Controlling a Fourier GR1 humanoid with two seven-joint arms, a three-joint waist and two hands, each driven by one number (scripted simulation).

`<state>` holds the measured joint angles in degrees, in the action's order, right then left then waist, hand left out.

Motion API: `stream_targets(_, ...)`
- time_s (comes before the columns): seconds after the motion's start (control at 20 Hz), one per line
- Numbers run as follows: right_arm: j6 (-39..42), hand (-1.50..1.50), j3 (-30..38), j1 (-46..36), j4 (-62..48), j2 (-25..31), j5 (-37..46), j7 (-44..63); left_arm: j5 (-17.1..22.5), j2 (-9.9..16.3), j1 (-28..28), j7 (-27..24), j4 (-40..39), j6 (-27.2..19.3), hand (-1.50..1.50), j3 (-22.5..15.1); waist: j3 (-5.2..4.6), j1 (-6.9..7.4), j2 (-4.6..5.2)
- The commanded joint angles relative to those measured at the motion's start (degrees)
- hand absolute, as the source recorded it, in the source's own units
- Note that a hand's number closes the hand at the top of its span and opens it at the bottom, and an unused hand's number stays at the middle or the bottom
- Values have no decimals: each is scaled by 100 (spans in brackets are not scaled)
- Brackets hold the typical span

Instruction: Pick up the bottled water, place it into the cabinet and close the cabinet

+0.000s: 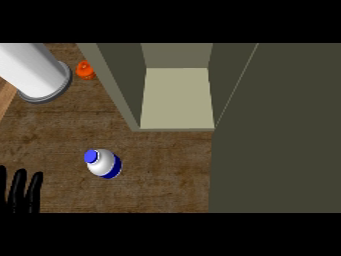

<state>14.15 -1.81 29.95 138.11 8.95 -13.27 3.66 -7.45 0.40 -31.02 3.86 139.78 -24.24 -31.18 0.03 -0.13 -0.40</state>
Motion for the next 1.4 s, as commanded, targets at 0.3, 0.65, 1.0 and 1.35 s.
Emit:
stream_targets(0.3, 249, -150, 9, 851, 1099, -77, -486, 162, -234, 351, -469, -333, 266, -306, -150, -391, -4, -29, 15)
stream_targets(0.65, 506, -150, 248, 1123, 947, -52, -576, -230, 585, 538, -643, -1035, -339, -218, -150, 148, -11, -1, 17)
stream_targets(1.0, 957, -150, 22, 2039, 1134, -178, -322, -865, 920, 253, -19, -792, -1066, -360, -150, 795, -8, -116, 17)
stream_targets(1.35, 939, -150, 466, 2055, 1118, -20, -646, -873, 1919, 240, 187, -1837, -2618, 333, -150, 1641, -17, -63, 26)
